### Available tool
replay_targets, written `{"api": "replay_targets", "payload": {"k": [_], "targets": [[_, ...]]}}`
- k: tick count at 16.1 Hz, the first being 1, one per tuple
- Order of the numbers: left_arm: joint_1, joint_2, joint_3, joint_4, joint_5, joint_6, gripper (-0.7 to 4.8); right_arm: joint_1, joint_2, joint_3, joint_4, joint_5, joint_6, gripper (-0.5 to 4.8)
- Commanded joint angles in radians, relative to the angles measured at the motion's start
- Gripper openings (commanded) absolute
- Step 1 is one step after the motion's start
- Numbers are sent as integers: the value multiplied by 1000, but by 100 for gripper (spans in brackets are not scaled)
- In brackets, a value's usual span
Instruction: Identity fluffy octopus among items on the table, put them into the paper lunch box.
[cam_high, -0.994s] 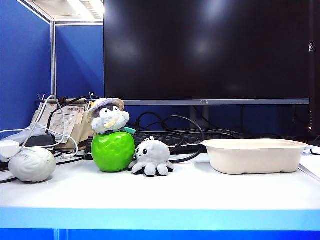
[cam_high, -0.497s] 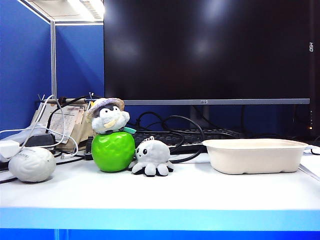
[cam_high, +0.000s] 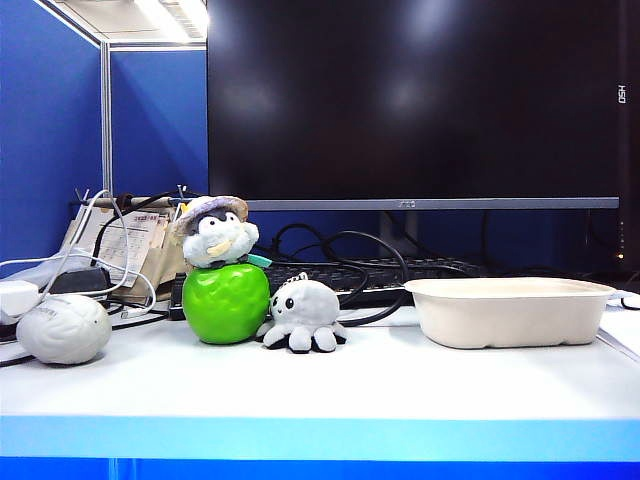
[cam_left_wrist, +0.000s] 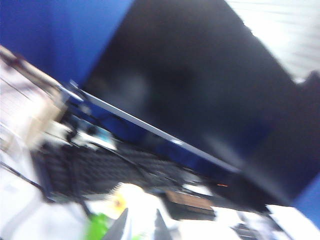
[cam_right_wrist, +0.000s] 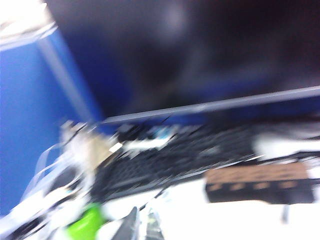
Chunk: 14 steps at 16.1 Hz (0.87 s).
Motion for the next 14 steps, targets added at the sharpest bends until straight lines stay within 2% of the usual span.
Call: {"api": "replay_targets", "payload": {"k": [1, 3, 6, 8, 9, 10, 12, 14], "targets": [[-1, 47, 32, -2, 86, -63, 62, 2, 163, 90, -29, -118, -14, 23], [-1, 138, 131, -5, 139, -46, 62, 24, 306, 143, -29, -213, -17, 23], [-2, 285, 277, -9, 183, 8, 62, 159, 424, 154, -35, -217, -60, 22], [-19, 406, 365, -61, 194, 93, 62, 315, 526, 155, -51, -147, -76, 23], [-33, 464, 399, -82, 207, 129, 62, 396, 583, 156, -51, -90, -101, 23], [-70, 562, 439, -103, 207, 186, 62, 525, 688, 180, -51, 6, -117, 23], [-119, 655, 445, -107, 200, 229, 62, 611, 829, 238, -56, 32, -117, 22], [-145, 728, 444, -150, 148, 306, 62, 622, 943, 311, -56, 31, -117, 22]]}}
